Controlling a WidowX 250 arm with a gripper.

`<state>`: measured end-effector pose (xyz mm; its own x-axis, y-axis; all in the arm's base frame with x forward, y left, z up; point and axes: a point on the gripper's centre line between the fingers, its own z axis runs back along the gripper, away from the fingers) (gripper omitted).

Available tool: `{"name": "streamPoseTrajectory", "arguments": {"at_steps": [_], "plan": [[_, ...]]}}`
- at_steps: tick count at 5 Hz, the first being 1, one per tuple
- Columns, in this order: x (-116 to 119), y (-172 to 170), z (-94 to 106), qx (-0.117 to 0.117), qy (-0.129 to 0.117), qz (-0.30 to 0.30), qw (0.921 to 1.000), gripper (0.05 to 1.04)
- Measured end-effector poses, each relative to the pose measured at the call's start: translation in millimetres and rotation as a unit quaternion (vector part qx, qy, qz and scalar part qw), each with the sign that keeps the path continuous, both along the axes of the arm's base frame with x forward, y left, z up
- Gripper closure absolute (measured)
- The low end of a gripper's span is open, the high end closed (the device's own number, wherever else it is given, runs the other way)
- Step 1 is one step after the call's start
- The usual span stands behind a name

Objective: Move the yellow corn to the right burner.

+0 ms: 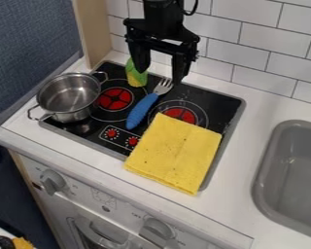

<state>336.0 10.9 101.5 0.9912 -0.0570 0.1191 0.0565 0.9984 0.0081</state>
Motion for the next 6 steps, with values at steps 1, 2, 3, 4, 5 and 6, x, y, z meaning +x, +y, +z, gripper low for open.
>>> {"name": "streamPoseTrajectory", "arguments": {"at_steps": [1, 2, 3, 4, 5, 6], "plan": [[-2, -1, -10.9, -0.004, 0.018, -0.001, 0.9998, 0.083], [13, 14, -9.1, -0.027, 0.008, -0.004, 0.9996, 0.083], [24, 24, -5.1, -0.035, 0.009, -0.001, 0.9993, 0.083], [36, 33, 5.2, -0.044, -0.002, -0.005, 0.999, 0.082], [52, 52, 7.0, -0.047, -0.012, 0.004, 0.9988, 0.082], [66, 59, 7.6, -0.044, -0.025, 0.0, 0.9987, 0.083]]}}
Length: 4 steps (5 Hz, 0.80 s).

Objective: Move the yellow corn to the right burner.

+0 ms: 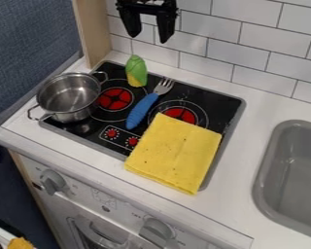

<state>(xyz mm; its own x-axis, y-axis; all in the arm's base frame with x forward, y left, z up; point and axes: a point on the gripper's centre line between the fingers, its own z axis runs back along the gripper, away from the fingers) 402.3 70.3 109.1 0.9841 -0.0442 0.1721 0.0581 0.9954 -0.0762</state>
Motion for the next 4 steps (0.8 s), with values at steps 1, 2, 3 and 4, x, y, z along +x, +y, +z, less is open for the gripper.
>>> {"name": "streamPoseTrajectory", "arguments": {"at_steps": [1, 2, 3, 4], "plan": [[8, 7, -11.1, 0.013, 0.004, 0.0, 0.9999, 0.083], [11, 13, -20.7, 0.027, 0.013, -0.002, 0.9995, 0.083], [12, 21, -20.8, 0.05, 0.015, -0.007, 0.9986, 0.083], [11, 27, -42.4, 0.05, 0.036, -0.002, 0.9981, 0.083]]}}
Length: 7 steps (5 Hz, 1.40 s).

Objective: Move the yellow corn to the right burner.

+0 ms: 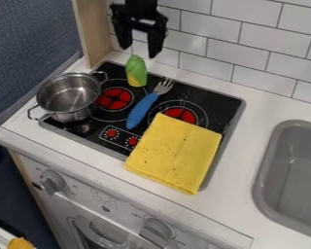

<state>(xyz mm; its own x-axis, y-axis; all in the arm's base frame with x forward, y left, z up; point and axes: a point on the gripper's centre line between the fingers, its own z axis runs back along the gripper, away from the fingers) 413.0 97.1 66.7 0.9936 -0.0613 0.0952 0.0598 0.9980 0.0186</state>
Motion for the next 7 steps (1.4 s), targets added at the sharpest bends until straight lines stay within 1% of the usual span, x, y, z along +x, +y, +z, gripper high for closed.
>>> {"name": "streamPoseTrajectory", "arguments": {"at_steps": [1, 2, 3, 4, 5, 6, 7], "plan": [[-2, 2, -17.1, -0.005, 0.019, 0.006, 0.9998, 0.082], [-1, 3, -27.4, -0.003, 0.029, 0.009, 0.9995, 0.083], [-2, 2, -29.4, -0.003, 0.036, 0.007, 0.9993, 0.138], [-2, 1, -29.4, -0.003, 0.036, -0.005, 0.9993, 0.389], [-5, 1, -30.1, -0.005, 0.045, -0.007, 0.9989, 0.409], [-7, 2, -14.2, 0.003, 0.038, -0.009, 0.9992, 0.409], [-3, -20, 30.4, -0.009, -0.01, -0.034, 0.9993, 0.409]]}}
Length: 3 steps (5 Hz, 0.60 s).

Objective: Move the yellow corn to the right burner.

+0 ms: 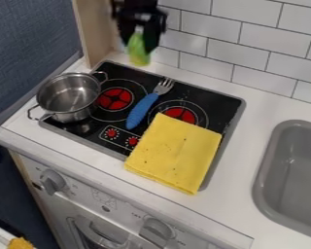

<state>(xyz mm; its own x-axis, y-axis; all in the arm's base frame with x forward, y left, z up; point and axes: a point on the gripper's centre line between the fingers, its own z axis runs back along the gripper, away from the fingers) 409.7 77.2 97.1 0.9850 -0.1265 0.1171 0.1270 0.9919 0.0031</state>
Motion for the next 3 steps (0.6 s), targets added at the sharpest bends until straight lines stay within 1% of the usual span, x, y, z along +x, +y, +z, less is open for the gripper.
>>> {"name": "streamPoseTrajectory", "arguments": {"at_steps": [1, 2, 3], "plan": [[-7, -50, -4.6, -0.041, 0.023, -0.053, 0.9975, 0.409], [-15, -103, -23.0, -0.04, 0.041, -0.117, 0.9914, 0.409], [-19, -122, -39.8, -0.021, 0.054, -0.143, 0.988, 0.409]]}}
